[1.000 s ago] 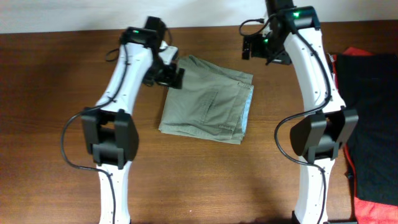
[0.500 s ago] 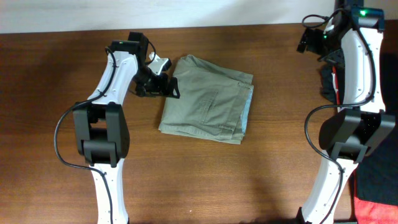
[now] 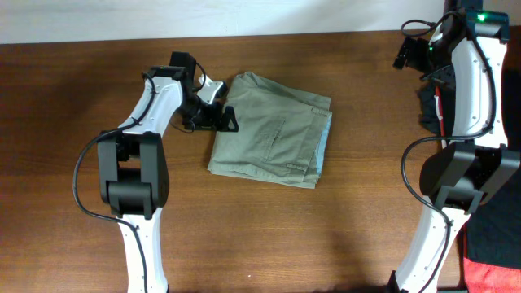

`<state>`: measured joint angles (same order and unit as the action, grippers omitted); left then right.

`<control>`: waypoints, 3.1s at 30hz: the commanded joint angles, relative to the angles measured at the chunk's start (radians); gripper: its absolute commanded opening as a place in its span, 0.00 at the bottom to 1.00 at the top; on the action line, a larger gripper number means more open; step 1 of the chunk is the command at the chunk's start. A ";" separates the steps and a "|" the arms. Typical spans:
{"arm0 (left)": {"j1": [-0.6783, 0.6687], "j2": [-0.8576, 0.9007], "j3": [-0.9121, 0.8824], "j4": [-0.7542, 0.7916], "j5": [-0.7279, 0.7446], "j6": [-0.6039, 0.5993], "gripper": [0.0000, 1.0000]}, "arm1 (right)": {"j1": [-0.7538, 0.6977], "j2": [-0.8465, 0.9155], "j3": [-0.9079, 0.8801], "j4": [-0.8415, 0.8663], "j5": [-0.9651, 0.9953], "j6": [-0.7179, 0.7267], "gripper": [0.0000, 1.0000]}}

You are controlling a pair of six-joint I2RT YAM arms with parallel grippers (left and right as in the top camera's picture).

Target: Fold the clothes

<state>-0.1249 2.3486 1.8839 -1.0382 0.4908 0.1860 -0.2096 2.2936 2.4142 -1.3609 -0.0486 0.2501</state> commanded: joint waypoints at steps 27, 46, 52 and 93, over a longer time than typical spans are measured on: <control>-0.071 0.008 -0.036 0.193 -0.264 -0.283 0.07 | -0.001 -0.010 0.010 0.000 0.013 -0.007 0.99; 0.566 0.008 -0.036 0.328 -0.611 -0.686 0.01 | -0.001 -0.010 0.010 0.000 0.013 -0.006 0.99; 0.812 0.008 -0.036 0.259 -0.441 -0.852 0.01 | -0.001 -0.010 0.010 -0.001 0.013 -0.007 0.98; 0.573 0.009 -0.135 0.472 -0.401 -0.948 0.59 | -0.001 -0.010 0.010 -0.001 0.012 -0.006 0.99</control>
<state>0.4534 2.3268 1.7718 -0.5434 0.1223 -0.8009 -0.2096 2.2936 2.4142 -1.3609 -0.0486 0.2501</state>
